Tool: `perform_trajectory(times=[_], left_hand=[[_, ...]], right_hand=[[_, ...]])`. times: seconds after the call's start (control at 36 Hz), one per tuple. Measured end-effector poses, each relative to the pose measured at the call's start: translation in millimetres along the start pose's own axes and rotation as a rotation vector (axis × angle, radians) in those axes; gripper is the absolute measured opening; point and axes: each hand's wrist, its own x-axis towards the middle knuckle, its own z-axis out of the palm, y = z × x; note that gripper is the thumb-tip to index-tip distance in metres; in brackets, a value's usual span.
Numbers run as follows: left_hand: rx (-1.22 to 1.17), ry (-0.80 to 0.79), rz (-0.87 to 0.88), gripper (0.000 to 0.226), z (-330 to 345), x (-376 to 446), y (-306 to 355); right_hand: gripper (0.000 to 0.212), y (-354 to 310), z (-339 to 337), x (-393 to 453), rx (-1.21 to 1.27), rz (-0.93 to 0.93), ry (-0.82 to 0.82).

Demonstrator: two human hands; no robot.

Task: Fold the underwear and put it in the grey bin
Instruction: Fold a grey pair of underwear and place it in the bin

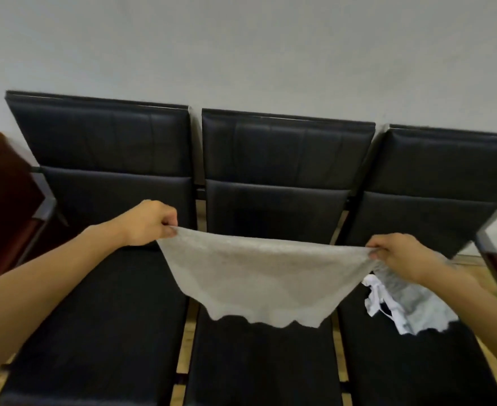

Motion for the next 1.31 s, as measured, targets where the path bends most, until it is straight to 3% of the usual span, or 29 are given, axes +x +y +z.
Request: perform_trajectory(times=[0.14,0.25,0.39,0.64,0.75,0.83,0.92,1.0,1.14,1.31], left_hand=[[-0.071,0.172,0.001,0.020,20.2,32.6,2.7],[-0.085,0.256,0.011,0.007,38.2,52.7,12.2],[-0.059,0.295,0.060,0.004,68.7,54.6,23.5],[0.042,0.242,0.073,0.013,188.7,14.6,27.3],[0.028,0.191,0.033,0.009,275.3,-0.8,21.1],[0.015,0.122,-0.061,0.010,349.5,-12.5,15.8],[0.003,0.066,-0.120,0.010,428.0,-35.7,14.9],[0.009,0.008,-0.246,0.013,478.8,-56.4,14.5],[-0.244,-0.020,-0.359,0.015,498.2,-52.8,10.1],[-0.499,0.068,-0.383,0.012,449.2,15.3,-5.5]], right_hand=[[0.026,10.9,17.0,25.2,-0.034,0.060,0.181],[0.022,28.4,27.1,32.7,0.056,0.050,0.332],[0.022,57.0,45.8,33.2,0.031,0.025,0.364],[0.024,99.0,145.7,13.0,-0.065,-0.058,0.204],[0.038,125.1,236.5,7.5,-0.110,-0.295,0.265],[0.025,139.5,313.6,7.6,-0.093,-0.224,0.089],[0.028,160.9,393.7,-4.4,-0.029,-0.224,-0.044],[0.031,169.7,432.8,-18.6,-0.093,-0.249,-0.195],[0.015,184.3,435.9,-15.2,-0.035,-0.192,-0.260],[0.011,174.4,393.4,59.7,0.168,-0.072,-0.101]])
